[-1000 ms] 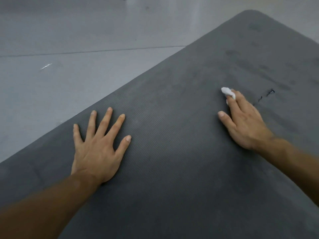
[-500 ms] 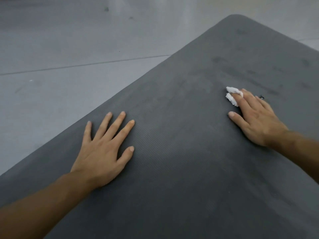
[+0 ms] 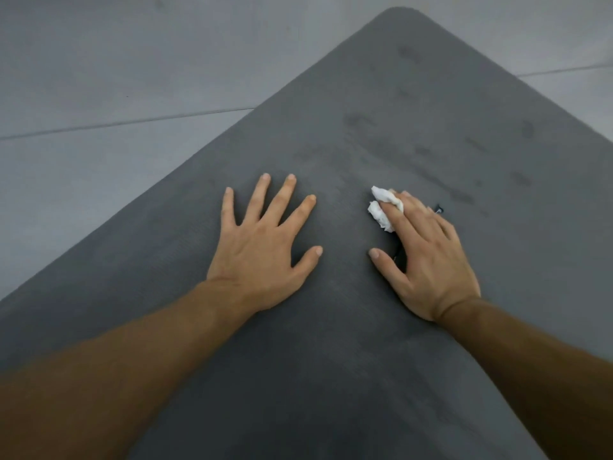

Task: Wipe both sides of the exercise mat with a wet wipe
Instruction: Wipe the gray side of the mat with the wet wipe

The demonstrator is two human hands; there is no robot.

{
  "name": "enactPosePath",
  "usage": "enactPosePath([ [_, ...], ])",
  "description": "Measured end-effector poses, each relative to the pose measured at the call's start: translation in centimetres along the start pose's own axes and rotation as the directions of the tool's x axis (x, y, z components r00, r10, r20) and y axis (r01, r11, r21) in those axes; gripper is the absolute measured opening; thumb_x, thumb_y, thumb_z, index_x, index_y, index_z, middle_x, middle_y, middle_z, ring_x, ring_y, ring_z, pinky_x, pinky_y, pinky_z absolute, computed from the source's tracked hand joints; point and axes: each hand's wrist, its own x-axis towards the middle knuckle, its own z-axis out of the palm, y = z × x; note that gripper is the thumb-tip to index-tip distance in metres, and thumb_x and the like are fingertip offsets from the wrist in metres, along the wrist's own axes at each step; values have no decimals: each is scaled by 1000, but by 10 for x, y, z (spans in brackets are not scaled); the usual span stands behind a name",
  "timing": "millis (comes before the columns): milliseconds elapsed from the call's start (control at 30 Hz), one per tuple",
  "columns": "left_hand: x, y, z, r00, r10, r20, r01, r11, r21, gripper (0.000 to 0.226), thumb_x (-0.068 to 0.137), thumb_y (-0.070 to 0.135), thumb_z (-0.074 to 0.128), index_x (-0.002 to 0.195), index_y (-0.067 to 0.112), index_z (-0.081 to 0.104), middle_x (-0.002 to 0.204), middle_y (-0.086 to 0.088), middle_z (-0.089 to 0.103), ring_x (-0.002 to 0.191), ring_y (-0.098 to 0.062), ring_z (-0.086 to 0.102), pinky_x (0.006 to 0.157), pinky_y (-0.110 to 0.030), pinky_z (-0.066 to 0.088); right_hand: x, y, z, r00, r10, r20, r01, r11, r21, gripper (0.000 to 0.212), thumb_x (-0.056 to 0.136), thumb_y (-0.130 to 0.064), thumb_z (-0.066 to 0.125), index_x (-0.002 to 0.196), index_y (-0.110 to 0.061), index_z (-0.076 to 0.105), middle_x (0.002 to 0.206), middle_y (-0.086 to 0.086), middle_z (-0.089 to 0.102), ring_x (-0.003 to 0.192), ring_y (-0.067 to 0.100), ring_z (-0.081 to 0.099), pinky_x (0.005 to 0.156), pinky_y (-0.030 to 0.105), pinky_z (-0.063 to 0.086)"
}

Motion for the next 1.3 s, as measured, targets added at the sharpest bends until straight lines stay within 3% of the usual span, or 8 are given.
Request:
enactPosePath([
  [200, 32, -9, -10, 997, 70, 27, -70, 998, 7, 73, 97, 72, 25, 161, 37, 27, 173, 5, 11, 160, -23, 3, 123, -68, 6, 3, 1, -6, 999, 2, 38, -2, 1000, -11, 73, 101, -57, 41, 161, -18, 32, 170, -2, 27, 158, 14, 18, 123, 46, 27],
  [367, 35, -12, -8, 995, 91, 44, -94, 993, 68, 73, 100, 69, 25, 164, 34, 22, 174, 3, 8, 160, -24, 3, 122, -69, 9, 6, 1, -8, 997, 5, 78, -3, 1000, -31, 72, 100, -56, 42, 159, -15, 37, 170, 0, 25, 158, 17, 19, 122, 47, 28],
  [633, 36, -12, -12, 993, 95, 75, -101, 992, 75, 75, 97, 68, 35, 162, 32, 31, 173, 1, 14, 160, -27, 9, 119, -71, 16, 8, 0, -9, 995, 4, 99, 1, 999, -49, 74, 94, -54, 50, 155, -14, 44, 169, 2, 29, 158, 20, 22, 123, 47, 27],
  [833, 38, -10, -12, 991, 98, 89, -107, 989, 105, 78, 96, 68, 38, 164, 33, 23, 173, -1, 13, 159, -31, 11, 120, -71, 17, 7, 3, -6, 997, -3, 71, 6, 999, -37, 75, 91, -54, 52, 155, -16, 42, 168, 2, 31, 156, 22, 28, 119, 50, 32],
  [1300, 40, -9, -11, 994, 97, 41, -99, 994, 54, 77, 90, 63, 47, 159, 30, 38, 171, -4, 23, 157, -34, 20, 117, -74, 18, 7, 4, -7, 989, 9, 147, -1, 998, -58, 76, 89, -55, 53, 153, -14, 47, 168, 3, 30, 156, 23, 26, 121, 49, 28],
])
